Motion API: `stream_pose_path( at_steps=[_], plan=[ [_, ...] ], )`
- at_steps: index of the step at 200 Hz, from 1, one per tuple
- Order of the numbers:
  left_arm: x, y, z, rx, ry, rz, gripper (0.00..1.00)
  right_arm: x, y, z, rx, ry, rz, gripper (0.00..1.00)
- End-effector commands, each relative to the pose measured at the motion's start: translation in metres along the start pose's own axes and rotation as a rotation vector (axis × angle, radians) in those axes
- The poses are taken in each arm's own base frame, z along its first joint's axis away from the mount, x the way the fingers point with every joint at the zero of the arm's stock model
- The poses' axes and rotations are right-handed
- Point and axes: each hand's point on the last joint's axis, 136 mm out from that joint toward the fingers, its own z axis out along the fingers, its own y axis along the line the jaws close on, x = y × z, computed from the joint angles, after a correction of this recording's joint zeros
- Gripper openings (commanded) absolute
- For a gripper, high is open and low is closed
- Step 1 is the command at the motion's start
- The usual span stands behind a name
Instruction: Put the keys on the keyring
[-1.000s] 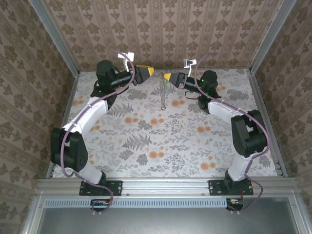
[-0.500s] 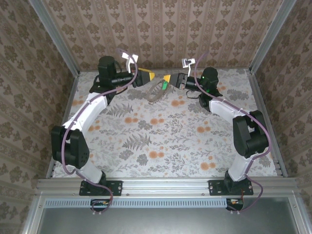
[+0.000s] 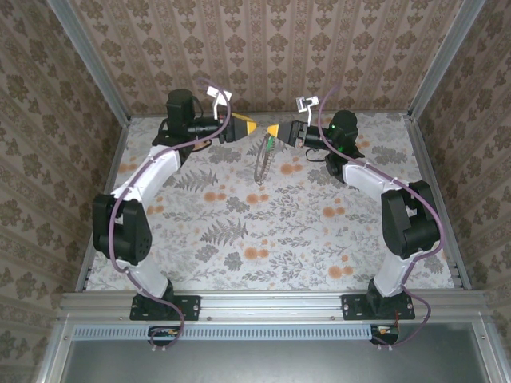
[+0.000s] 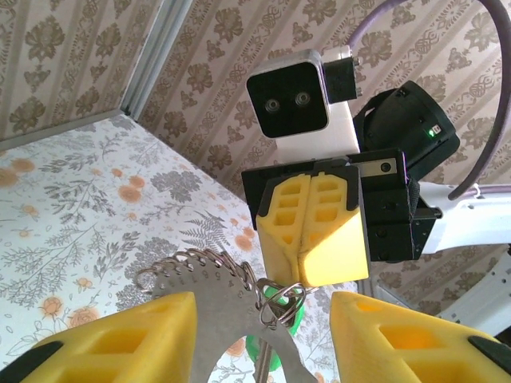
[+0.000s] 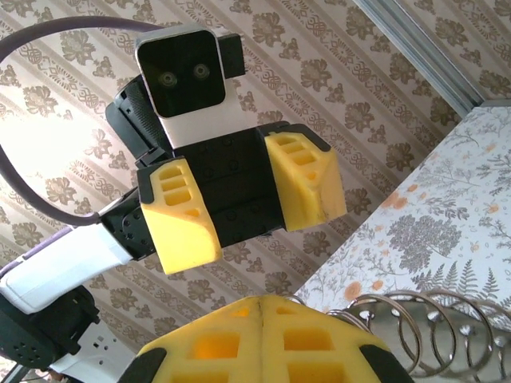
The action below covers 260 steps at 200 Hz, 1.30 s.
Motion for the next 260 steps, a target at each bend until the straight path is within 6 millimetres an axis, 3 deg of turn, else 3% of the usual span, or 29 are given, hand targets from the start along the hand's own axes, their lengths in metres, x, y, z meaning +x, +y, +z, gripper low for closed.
stream_pose_path(
  at_steps=[1, 41, 59, 73, 92, 123, 162, 177, 210, 234, 244, 260],
  plan=[
    [0.002, -0.012, 0.008, 0.082, 0.029, 0.045, 0.47, -0.019, 0.036, -0.002, -0.067, -0.024, -0.100, 0.00],
    [0.018, -0.014, 0.021, 0.121, 0.067, 0.040, 0.46, -0.015, 0.032, -0.003, -0.061, -0.025, -0.090, 0.00],
    [0.025, -0.017, 0.028, 0.144, 0.080, 0.037, 0.39, -0.014, 0.030, -0.003, -0.059, -0.025, -0.088, 0.00],
    [0.029, -0.017, 0.034, 0.153, 0.088, 0.033, 0.28, -0.013, 0.028, -0.003, -0.056, -0.026, -0.083, 0.00],
    [0.032, -0.017, 0.040, 0.158, 0.090, 0.043, 0.00, -0.011, 0.027, -0.003, -0.054, -0.024, -0.080, 0.00],
    [0.037, -0.009, 0.043, 0.116, 0.065, 0.039, 0.00, -0.010, 0.017, -0.006, -0.024, -0.037, -0.068, 0.00],
    [0.040, 0.000, 0.032, 0.065, 0.008, 0.013, 0.00, 0.000, -0.026, -0.025, 0.127, -0.088, 0.039, 0.00],
    [0.044, 0.002, 0.029, 0.032, -0.005, 0.007, 0.00, 0.012, -0.049, -0.033, 0.215, -0.100, 0.084, 0.07],
    [0.046, 0.016, 0.017, -0.072, -0.068, -0.021, 0.00, 0.053, -0.099, -0.049, 0.387, -0.080, 0.191, 0.36],
    [0.050, 0.032, 0.006, -0.152, -0.111, -0.064, 0.21, 0.077, -0.133, -0.058, 0.520, -0.043, 0.246, 0.44],
    [0.050, 0.041, 0.001, -0.193, -0.134, -0.091, 0.34, 0.084, -0.144, -0.057, 0.556, -0.015, 0.253, 0.45],
    [0.052, 0.059, -0.009, -0.262, -0.171, -0.147, 0.44, 0.092, -0.158, -0.051, 0.599, 0.037, 0.253, 0.46]
  ],
)
